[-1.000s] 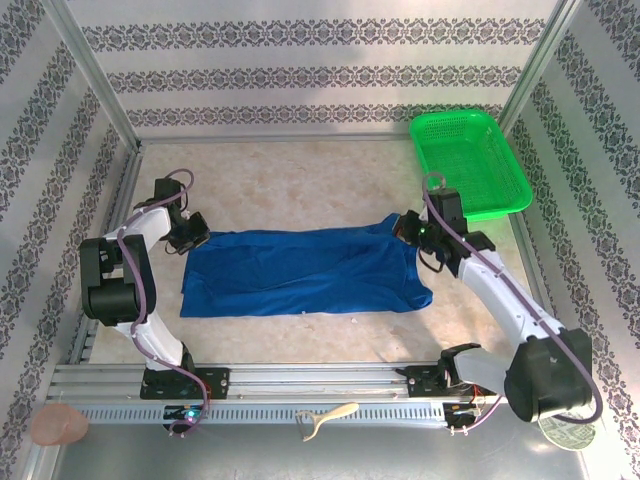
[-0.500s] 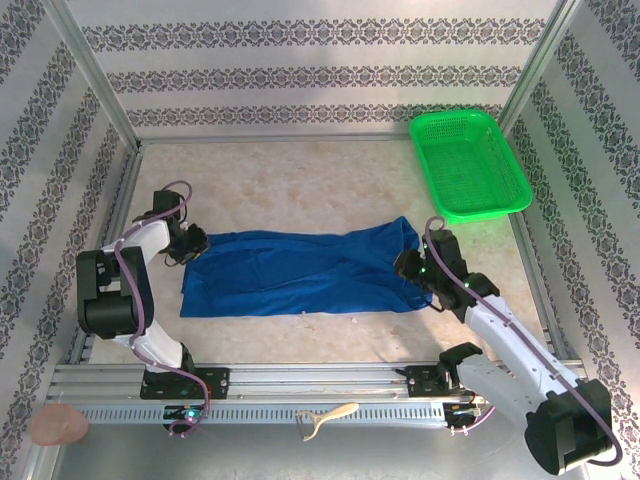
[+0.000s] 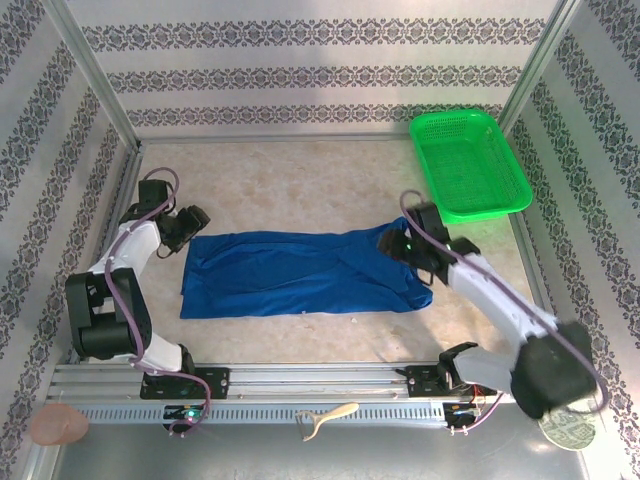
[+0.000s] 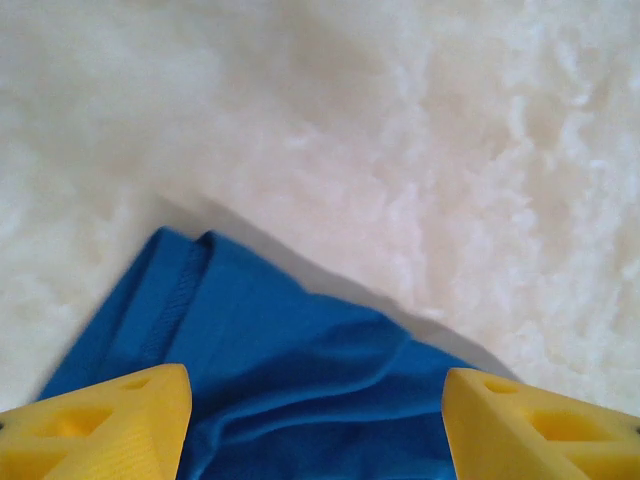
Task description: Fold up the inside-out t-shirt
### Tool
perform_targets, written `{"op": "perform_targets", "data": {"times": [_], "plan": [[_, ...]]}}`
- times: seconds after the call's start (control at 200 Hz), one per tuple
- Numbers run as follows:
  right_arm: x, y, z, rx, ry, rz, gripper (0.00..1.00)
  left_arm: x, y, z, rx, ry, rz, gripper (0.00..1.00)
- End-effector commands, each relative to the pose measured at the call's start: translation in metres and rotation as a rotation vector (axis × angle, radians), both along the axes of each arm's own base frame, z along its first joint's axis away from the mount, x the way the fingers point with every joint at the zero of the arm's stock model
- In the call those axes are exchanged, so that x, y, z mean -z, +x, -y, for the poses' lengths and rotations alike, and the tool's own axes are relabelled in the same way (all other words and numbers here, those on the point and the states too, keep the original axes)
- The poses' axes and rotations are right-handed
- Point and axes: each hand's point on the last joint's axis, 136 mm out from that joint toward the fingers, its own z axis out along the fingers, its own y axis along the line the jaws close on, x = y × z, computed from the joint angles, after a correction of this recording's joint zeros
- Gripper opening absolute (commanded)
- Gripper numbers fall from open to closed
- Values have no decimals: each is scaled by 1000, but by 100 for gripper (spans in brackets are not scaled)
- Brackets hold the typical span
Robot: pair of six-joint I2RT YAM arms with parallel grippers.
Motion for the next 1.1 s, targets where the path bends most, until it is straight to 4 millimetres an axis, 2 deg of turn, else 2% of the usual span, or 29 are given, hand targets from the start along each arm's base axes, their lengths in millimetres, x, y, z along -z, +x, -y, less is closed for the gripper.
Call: {"op": "perform_targets", "data": {"times": [0.0,0.15,0.41,0.515,0.56,0.585,0.639,0.854,1.014,1.094], "plan": [[0,37,-24,-125,-22,12,51,11,10,15,38,-78,-32,68],[30,59,-35,-155,-118,-65,53,26,14,15,47,-77,-65,69],[69,52,-38,-154,-202,-147,49,38,13,15,47,-78,-92,69],[81,51,-37,-149,-213,-165,40,44,14,15,43,-80,-104,69],[84,51,-37,-149,-216,-170,29,47,13,15,41,-79,-112,69],[85,51,-37,-149,-218,-170,18,49,13,14,42,-79,-115,69],[82,51,-35,-145,-226,-161,0,52,12,13,37,-73,-124,69],[44,36,-33,-146,-192,-61,0,68,9,10,40,-52,-163,69],[21,6,-37,-159,-169,-13,0,74,10,6,50,-27,-181,69],[16,-12,-38,-160,-165,-1,0,76,12,4,58,-18,-189,69]]}}
